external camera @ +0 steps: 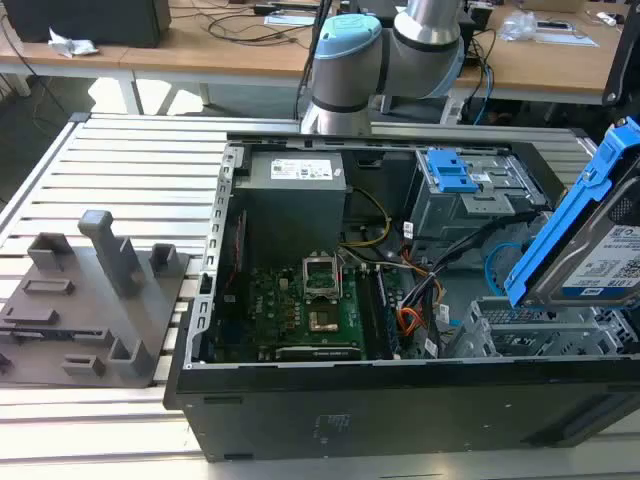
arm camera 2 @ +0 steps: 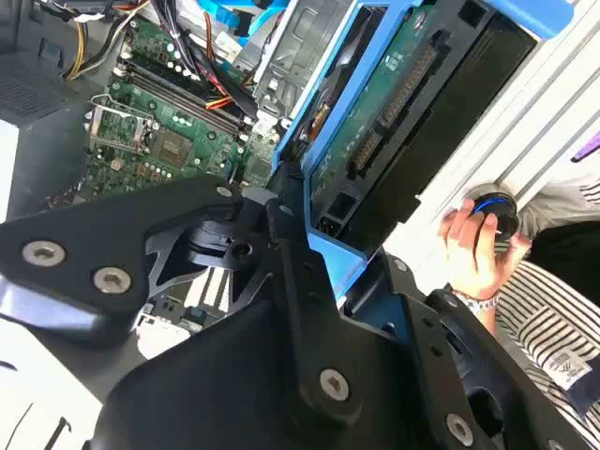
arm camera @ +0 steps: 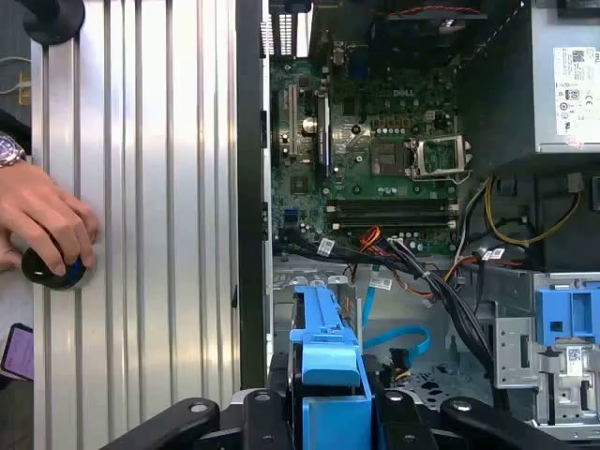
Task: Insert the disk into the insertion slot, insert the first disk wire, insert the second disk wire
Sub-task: 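Insert the disk into the insertion slot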
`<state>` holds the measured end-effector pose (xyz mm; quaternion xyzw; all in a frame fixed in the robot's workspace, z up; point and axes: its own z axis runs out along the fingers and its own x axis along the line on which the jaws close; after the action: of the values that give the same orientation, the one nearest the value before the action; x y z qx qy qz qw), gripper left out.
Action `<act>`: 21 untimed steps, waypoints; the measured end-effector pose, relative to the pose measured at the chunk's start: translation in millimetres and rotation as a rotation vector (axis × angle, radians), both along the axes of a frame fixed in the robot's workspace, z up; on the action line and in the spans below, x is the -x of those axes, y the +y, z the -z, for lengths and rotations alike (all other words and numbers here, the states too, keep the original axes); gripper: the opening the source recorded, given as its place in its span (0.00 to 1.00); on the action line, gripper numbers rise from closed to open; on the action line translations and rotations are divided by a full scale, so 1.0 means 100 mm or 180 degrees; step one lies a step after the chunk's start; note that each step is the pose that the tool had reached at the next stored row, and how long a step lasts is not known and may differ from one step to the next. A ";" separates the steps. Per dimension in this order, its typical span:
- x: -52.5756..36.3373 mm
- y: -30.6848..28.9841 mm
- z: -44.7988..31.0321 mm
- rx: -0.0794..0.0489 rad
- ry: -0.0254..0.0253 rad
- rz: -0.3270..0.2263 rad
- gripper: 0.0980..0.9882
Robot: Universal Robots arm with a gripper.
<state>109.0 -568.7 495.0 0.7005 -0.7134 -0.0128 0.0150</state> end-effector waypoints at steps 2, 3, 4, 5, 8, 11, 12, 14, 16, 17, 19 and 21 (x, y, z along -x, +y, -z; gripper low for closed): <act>0.000 0.000 0.040 0.0000 0.0000 0.0000 0.30; 0.000 0.000 0.060 0.0000 0.0000 0.0000 0.30; 0.000 0.000 0.071 0.0000 0.0000 0.0000 0.30; 0.000 0.000 0.079 0.0000 0.0000 0.0000 0.30; 0.000 0.000 0.127 0.0000 0.0000 0.0000 0.30; 0.000 0.000 0.166 0.0000 0.0000 0.0000 0.30; 0.000 0.000 0.174 0.0000 0.0000 0.0000 0.30; 0.000 0.000 0.203 0.0000 0.0000 0.0000 0.30; 0.000 0.000 0.248 0.0000 0.0000 0.0000 0.30; 0.000 0.000 0.263 -0.0001 0.0000 0.0000 0.30; 0.000 0.000 0.278 0.0000 0.0000 0.0000 0.30; 0.000 0.000 0.289 -0.0001 0.0000 0.0000 0.30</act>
<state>109.1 -568.6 466.1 0.7005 -0.7134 -0.0129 0.0149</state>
